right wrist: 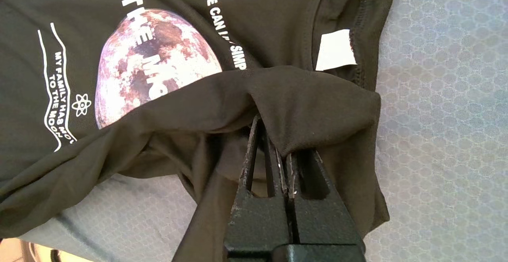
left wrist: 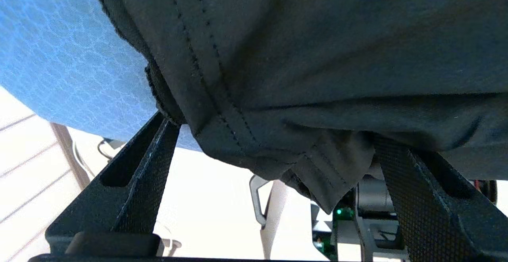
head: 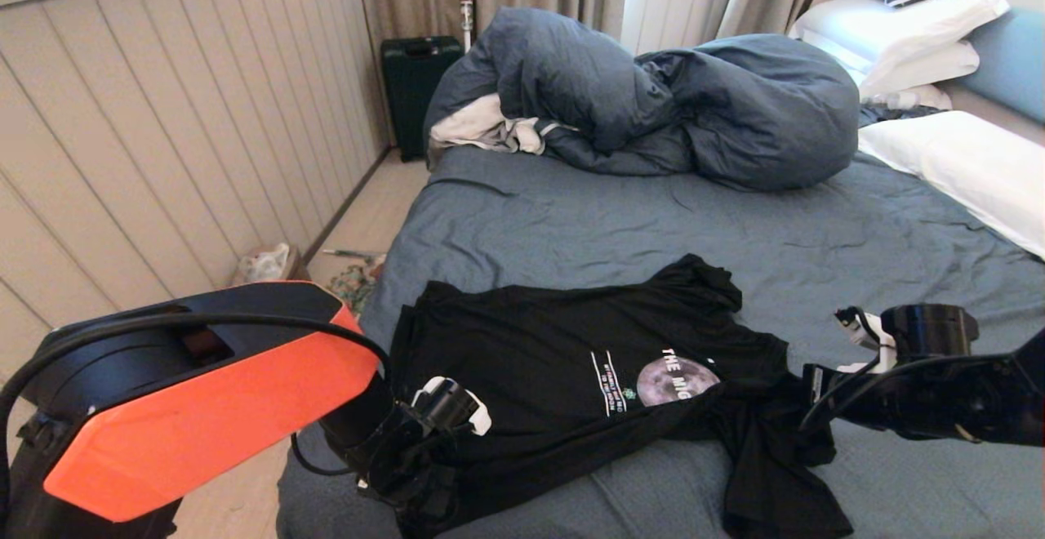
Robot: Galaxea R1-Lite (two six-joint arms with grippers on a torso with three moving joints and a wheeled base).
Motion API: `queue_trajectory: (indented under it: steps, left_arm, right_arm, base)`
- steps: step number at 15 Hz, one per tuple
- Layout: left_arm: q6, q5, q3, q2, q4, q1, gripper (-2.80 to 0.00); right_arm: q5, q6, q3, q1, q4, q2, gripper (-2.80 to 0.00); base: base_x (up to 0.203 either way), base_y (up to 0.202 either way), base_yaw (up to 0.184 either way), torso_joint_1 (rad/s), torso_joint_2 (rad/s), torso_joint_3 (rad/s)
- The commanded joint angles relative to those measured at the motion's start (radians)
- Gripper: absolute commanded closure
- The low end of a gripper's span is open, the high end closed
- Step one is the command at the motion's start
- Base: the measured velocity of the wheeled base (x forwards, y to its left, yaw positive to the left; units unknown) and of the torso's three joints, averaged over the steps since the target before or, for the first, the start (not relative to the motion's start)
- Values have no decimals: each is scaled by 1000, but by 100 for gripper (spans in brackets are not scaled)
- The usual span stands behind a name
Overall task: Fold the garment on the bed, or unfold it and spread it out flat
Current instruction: Fold the black T-shirt
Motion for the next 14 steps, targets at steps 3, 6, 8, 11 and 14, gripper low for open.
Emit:
queue_trajectory:
  steps: [3, 6, 8, 11, 14]
  left_arm:
    - [-1, -41, 54, -45, 4, -10, -280]
    - [-3, -43, 67, -32, -30, -17, -280]
    - [-3, -15, 64, -1, -47, -17, -280]
    - [-1, 8, 52, 22, -55, -17, -280]
    - [-1, 8, 58, 19, -56, -17, 0]
  right_arm:
    - [2, 0, -1, 0, -4, 0, 0]
    - [2, 0, 3, 2, -3, -3, 0]
    - [2, 0, 3, 2, -4, -3, 0]
    - [2, 0, 3, 2, -5, -3, 0]
    - [2, 0, 3, 2, -5, -2, 0]
  base:
    - [0, 0, 0, 0, 0, 0]
    - [0, 0, 0, 0, 0, 0]
    - [0, 0, 0, 0, 0, 0]
    - [0, 0, 0, 0, 0, 0]
    - [0, 0, 0, 0, 0, 0]
